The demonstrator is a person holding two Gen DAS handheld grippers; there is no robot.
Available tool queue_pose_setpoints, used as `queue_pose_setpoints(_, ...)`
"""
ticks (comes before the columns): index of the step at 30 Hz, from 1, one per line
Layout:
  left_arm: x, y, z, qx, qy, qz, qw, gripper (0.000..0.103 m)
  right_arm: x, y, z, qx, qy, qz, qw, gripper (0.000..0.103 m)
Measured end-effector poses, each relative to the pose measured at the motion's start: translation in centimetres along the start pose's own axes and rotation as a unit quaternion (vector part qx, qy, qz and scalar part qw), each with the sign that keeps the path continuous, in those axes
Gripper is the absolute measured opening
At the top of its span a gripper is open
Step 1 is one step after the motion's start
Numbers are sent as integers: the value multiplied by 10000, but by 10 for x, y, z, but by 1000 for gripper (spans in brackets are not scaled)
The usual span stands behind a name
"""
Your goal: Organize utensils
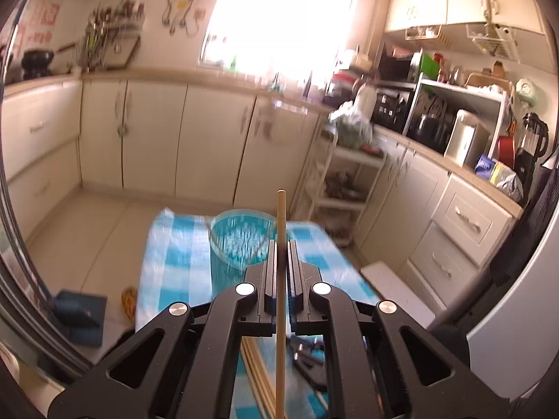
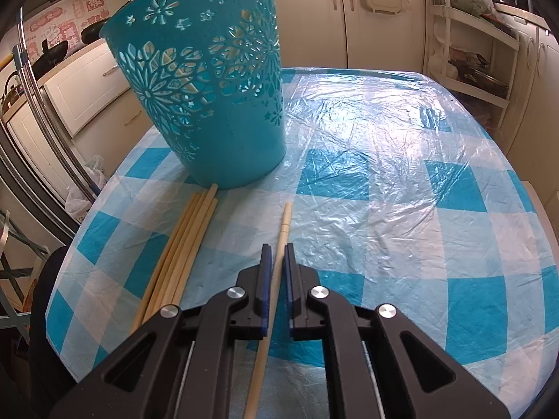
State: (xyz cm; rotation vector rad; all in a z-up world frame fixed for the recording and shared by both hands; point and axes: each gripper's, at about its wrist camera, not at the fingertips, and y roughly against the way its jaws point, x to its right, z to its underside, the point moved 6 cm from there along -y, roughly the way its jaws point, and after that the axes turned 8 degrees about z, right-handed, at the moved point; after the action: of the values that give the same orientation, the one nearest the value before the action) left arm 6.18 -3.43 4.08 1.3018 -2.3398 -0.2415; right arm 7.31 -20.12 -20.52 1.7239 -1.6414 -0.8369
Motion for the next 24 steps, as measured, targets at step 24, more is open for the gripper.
queue_pose_setpoints(24,-5,-54,-111,1791,-228,-810,9802,5,4,0,0,-21,-172,-158,9997,8)
